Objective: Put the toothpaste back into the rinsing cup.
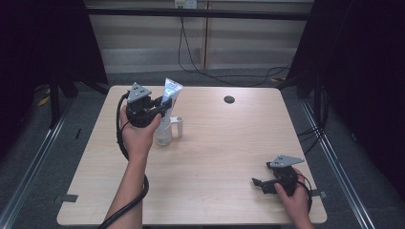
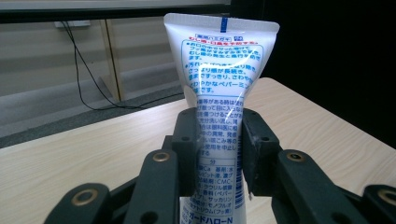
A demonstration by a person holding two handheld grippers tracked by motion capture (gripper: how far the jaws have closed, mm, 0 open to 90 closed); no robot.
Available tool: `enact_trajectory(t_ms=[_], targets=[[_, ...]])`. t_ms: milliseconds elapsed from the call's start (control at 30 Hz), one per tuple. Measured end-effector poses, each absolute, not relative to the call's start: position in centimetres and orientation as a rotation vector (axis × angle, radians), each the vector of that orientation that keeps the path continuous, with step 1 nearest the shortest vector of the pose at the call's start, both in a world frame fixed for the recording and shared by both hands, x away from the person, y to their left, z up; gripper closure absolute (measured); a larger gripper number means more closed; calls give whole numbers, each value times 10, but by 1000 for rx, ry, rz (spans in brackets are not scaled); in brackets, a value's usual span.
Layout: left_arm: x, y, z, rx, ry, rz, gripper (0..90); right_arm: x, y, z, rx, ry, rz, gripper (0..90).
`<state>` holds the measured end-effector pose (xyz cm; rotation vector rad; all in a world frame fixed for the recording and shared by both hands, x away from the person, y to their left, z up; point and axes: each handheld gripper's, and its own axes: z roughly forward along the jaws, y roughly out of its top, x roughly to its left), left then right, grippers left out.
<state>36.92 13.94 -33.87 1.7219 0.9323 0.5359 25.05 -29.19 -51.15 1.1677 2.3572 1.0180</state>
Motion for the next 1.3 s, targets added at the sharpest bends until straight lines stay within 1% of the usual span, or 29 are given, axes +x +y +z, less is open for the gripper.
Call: enact_trajectory(t_ms=[800, 1300], targets=[[388, 133, -349, 1714, 973, 568, 700, 251, -292, -512, 1166, 2357, 1018, 110], [403, 129, -370, 1710, 1008, 588, 695, 250, -292, -511, 1167, 2358, 1018, 111]])
